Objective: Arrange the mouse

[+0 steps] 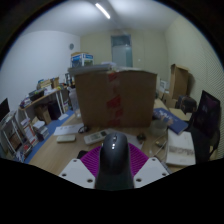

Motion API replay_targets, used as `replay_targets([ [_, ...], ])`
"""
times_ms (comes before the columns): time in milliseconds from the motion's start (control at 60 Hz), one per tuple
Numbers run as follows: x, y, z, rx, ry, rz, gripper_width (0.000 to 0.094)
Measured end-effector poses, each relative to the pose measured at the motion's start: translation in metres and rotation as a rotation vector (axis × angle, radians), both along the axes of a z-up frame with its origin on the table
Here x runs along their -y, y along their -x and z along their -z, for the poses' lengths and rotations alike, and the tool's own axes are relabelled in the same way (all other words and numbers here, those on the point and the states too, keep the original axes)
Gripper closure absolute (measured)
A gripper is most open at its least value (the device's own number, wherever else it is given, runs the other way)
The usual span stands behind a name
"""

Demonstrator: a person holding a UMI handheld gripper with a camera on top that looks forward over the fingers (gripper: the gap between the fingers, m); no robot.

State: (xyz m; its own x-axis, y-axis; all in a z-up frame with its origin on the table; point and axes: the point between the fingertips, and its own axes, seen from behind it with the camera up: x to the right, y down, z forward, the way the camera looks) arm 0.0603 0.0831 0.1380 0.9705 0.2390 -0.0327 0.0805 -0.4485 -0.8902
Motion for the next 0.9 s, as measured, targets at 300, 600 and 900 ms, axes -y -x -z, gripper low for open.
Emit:
replay_targets([
  [300, 0.027, 0.037, 0.141, 0.003, 0.241, 0.031, 0.0567],
  [600, 0.038, 0.029, 0.120, 0.034, 0.274, 0.075, 0.0086],
  [900, 0.125, 0.022, 0.017, -0.017, 0.234, 0.113, 0.0099],
])
